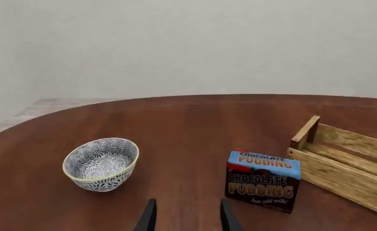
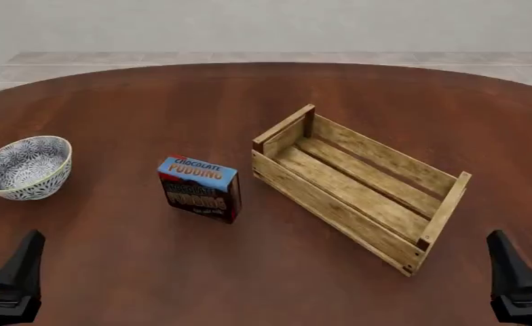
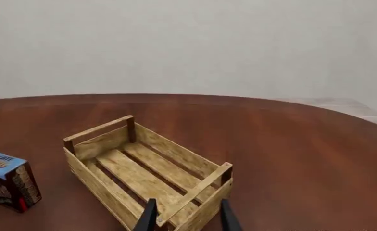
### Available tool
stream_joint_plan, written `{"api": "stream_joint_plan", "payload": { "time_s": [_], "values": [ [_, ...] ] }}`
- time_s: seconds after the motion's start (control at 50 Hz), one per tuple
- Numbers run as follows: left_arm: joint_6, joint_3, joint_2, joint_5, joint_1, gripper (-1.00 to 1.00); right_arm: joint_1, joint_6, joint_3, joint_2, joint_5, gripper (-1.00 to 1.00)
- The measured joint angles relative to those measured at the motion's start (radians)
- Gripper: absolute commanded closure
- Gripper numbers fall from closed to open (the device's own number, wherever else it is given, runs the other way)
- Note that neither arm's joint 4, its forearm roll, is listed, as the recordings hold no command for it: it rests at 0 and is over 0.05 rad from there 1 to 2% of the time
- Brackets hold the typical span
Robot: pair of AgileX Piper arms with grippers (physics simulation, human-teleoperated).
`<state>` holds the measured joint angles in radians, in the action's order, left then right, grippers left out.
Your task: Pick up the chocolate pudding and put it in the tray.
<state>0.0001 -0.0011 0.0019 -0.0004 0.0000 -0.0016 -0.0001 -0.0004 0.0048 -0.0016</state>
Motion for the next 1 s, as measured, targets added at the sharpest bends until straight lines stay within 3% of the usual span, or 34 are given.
{"api": "stream_joint_plan", "payload": {
  "time_s": [0.54, 1.0],
  "values": [
    [0.0, -0.003, 0.005, -0.001, 0.0, -1.0, 0.015, 0.007, -0.024, 0.047, 0.011, -1.0],
    [0.002, -0.003, 0.006, -0.002, -0.002, -1.0, 0.165, -0.01, -0.449, 0.346, 0.158, -1.0]
  ]
}}
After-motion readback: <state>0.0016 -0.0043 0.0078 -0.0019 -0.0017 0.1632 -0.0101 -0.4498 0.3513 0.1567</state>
